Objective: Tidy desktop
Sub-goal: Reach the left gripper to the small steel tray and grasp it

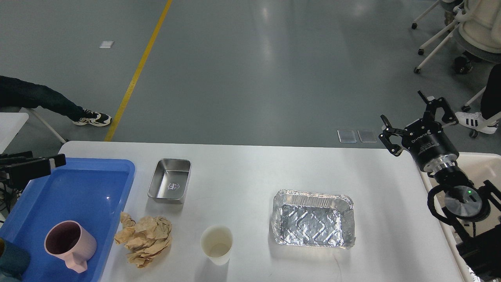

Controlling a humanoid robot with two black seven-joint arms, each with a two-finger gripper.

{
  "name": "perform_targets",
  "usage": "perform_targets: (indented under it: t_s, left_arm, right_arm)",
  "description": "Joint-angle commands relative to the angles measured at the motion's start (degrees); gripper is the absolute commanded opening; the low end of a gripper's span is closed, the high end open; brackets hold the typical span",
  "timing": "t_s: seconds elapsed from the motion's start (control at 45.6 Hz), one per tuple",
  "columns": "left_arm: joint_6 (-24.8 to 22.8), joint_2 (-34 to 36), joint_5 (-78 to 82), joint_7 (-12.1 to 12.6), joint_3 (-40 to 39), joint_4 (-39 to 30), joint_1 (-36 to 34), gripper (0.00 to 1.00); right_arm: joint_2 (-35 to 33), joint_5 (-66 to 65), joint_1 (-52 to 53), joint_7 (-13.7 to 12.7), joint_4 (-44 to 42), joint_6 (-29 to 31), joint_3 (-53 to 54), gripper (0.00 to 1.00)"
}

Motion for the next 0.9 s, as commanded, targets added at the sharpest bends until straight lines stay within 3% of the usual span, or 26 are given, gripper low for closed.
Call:
perform_targets:
  t_s: [0.0,0.241,0.439,0.505,0.614,0.878]
  left_arm:
    - [-2.14,-0.08,-0.02,0.11,-0.05,-0.20,0.17,0.97]
    - [-2.23,-5.08,-0.55,1.68,-0.14,3.83,0.17,0.97]
    - [-2.41,-21.68,-0.64,5.91,0.21,19.20,0.08,0.97]
    - [-2.84,-29.22,-0.55,5.99,0.12,26.65,-0.01,0.97]
    - [-3.55,-38.12,-0.55,6.08,0.29,33.18,-0.62,0.97]
    - [-3.99,-51.67,0.33,6.26,2.49,45.40,-0.53,0.97]
  right_arm:
    - [0.05,0.00,-0.01,0.00,0.00,0.01,0.03,1.00]
    - [0.14,0.00,-0.01,0.00,0.00,0.01,-0.15,1.00]
    - [-0.12,0.00,-0.01,0.00,0.00,0.01,-0.15,1.00]
    - [-0.65,0.00,-0.10,0.00,-0.09,0.01,-0.06,1.00]
    - [-1.00,0.00,-0.19,0.00,-0.18,0.01,0.12,1.00]
    - [-1.35,0.00,-1.06,0.00,-0.35,0.27,0.64,1.00]
